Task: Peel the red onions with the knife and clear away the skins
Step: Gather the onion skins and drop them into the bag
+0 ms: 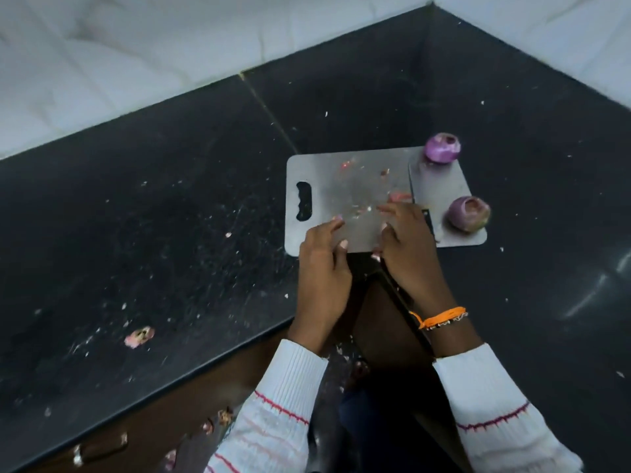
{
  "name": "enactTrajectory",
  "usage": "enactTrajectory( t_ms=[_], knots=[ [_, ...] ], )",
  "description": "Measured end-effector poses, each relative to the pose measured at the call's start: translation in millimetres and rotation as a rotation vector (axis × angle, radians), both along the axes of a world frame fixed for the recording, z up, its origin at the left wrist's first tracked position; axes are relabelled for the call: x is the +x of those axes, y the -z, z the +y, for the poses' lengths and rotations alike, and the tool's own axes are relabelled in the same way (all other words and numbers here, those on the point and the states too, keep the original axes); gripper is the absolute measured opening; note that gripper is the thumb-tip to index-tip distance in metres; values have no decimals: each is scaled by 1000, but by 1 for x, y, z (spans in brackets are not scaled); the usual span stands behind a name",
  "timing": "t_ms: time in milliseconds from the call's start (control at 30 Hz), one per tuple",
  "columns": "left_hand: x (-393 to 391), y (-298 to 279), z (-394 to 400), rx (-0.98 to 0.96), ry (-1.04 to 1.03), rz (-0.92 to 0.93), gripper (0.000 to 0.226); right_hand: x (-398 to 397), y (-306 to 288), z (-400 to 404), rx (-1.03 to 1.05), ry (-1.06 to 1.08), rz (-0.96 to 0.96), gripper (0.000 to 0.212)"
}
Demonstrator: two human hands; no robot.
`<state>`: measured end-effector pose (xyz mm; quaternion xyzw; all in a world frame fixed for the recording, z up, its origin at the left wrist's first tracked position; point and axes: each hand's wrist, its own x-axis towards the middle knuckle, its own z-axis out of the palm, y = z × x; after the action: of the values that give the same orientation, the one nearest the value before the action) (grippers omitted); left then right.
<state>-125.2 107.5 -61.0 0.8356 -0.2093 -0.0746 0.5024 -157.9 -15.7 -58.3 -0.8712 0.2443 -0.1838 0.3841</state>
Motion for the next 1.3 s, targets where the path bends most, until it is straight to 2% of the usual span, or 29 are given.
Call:
enactTrajectory(
  t_ms=[100,200,233,333,400,500,567,700,800,867,933,1067,1133,1200,1300],
  knots=[
    [11,8,-22,74,8,143,55,18,14,-16,-7,-6,90,40],
    [19,7,-42,62,-22,306,60,31,23,-24,-166,-29,388,58],
    [21,6,-47,36,-18,335,63,34,25,-24,-167,-67,428,61],
    [24,1,-60,-26,33,379,64,41,19,-19,82,-266,325,61],
    [27,-4,-65,-103,32,405,63,45,15,-22,181,-307,217,57],
    [35,-2,-63,-194,4,339,83,59,14,-40,81,-186,134,55],
    [41,2,-61,-237,3,332,88,74,16,-54,23,-143,198,56],
    [53,8,-59,-322,-18,325,72,93,24,-63,-82,-185,432,64],
    [68,11,-60,-327,-22,319,58,81,24,-49,-137,-375,419,59],
    [82,9,-65,-272,23,307,53,63,21,-37,-129,-482,345,54],
    [100,4,-74,-115,132,214,51,44,16,-27,-106,-456,256,53],
    [132,9,-91,362,413,9,53,16,20,-14,-128,-138,283,63],
    [135,14,-88,471,476,-37,54,13,28,-9,-175,-58,354,74],
    [126,15,-78,458,506,-23,53,16,38,-6,-193,-87,399,79],
    [102,9,-52,266,492,86,48,25,37,-3,-94,-216,330,63]
  ],
)
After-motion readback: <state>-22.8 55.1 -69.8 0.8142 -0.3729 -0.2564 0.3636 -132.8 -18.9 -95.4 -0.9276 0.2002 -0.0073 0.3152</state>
